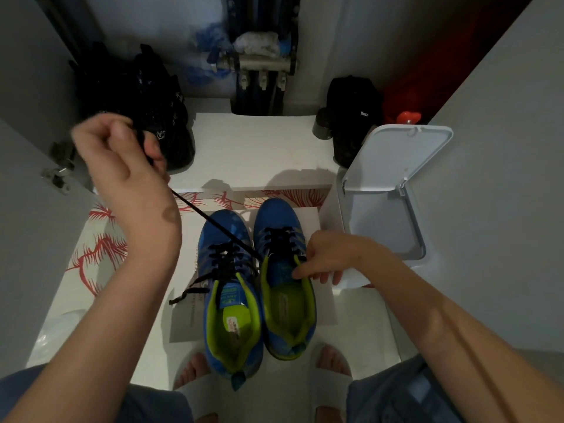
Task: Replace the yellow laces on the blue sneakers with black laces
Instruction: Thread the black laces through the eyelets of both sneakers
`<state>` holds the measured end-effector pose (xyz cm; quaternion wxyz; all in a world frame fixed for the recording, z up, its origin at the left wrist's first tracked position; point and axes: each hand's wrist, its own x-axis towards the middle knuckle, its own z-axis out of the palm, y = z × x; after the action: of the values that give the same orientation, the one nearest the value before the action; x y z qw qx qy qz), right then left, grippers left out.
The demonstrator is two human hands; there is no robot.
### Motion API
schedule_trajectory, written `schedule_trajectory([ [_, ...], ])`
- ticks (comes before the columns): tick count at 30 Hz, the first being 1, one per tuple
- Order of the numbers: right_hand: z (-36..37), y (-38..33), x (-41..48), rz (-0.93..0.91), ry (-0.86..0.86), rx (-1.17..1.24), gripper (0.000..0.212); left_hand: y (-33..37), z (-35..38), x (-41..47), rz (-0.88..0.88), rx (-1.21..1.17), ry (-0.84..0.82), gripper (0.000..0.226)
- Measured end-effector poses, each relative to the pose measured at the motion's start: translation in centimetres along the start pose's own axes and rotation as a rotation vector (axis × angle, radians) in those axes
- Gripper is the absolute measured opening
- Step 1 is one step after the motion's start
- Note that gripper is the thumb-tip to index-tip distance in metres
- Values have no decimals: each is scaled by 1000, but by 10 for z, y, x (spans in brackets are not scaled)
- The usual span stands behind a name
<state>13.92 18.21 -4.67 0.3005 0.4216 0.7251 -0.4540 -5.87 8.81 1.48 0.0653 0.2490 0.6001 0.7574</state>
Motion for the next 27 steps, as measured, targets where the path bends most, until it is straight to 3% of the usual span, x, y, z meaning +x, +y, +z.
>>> schedule_trajectory([
  [4, 0, 0, 2, 33, -33, 55, 21, -2, -2, 11, 97, 0, 48, 30],
  [6, 0, 0, 1, 41, -41, 63, 22, -3, -2, 12, 144, 74, 22, 25],
  [8, 0, -1, 1, 43, -45, 70, 22, -4, 1, 4, 175, 272, -151, 10],
  [9, -1, -1, 0, 41, -44, 73, 22, -5, 5, -3, 140, 356, -272, 15],
  [13, -1, -1, 0, -10, -3, 105, 18, -22, 16, -36, -179, 548, -718, 18],
  [18, -6, 4, -3, -40, 34, 176, 14, -52, 21, -82, -348, 593, -1020, 12],
  [23, -9, 11, -2, -16, 8, 272, 30, -66, 24, -100, -279, 687, -1087, 11],
  [27, -12, 11, -4, -25, -9, 309, 29, -70, 24, -108, -273, 682, -1022, 9],
])
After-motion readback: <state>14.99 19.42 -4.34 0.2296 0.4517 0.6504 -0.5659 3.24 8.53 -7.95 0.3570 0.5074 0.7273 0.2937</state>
